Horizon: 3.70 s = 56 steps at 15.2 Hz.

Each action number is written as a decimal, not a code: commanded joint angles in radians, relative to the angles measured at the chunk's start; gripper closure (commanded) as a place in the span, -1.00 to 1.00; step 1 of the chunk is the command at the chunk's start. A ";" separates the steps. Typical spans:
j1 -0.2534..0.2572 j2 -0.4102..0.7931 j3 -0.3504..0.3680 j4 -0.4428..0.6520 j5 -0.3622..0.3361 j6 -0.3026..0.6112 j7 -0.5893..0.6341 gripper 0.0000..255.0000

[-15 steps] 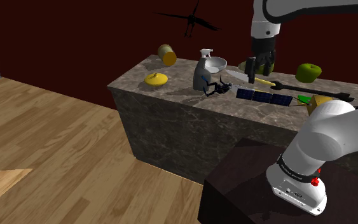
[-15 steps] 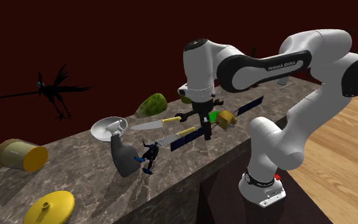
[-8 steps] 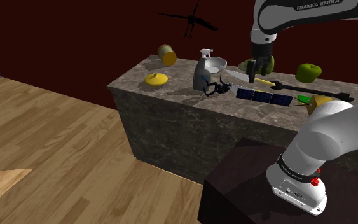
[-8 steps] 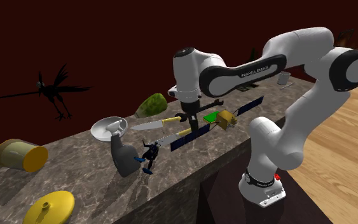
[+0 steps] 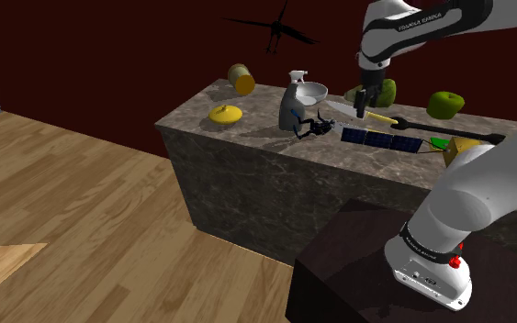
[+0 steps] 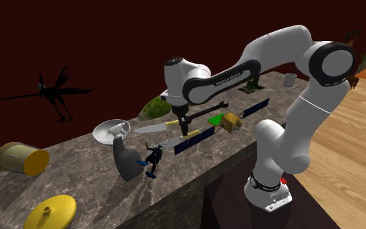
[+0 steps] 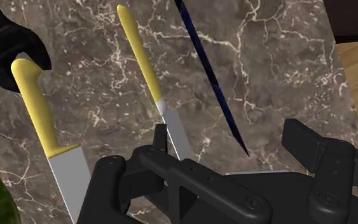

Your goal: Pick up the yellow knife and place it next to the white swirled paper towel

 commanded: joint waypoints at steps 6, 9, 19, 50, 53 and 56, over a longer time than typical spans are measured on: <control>0.017 0.256 -0.122 0.140 0.059 0.170 -0.212 -1.00; 0.015 0.380 -0.158 0.217 0.127 0.229 -0.318 -1.00; -0.086 0.736 -0.145 0.492 0.372 0.318 -0.611 -1.00; -0.093 0.740 -0.146 0.502 0.375 0.311 -0.620 1.00; -0.088 0.719 -0.152 0.519 0.362 0.276 -0.614 1.00; -0.084 0.701 -0.156 0.538 0.350 0.241 -0.609 1.00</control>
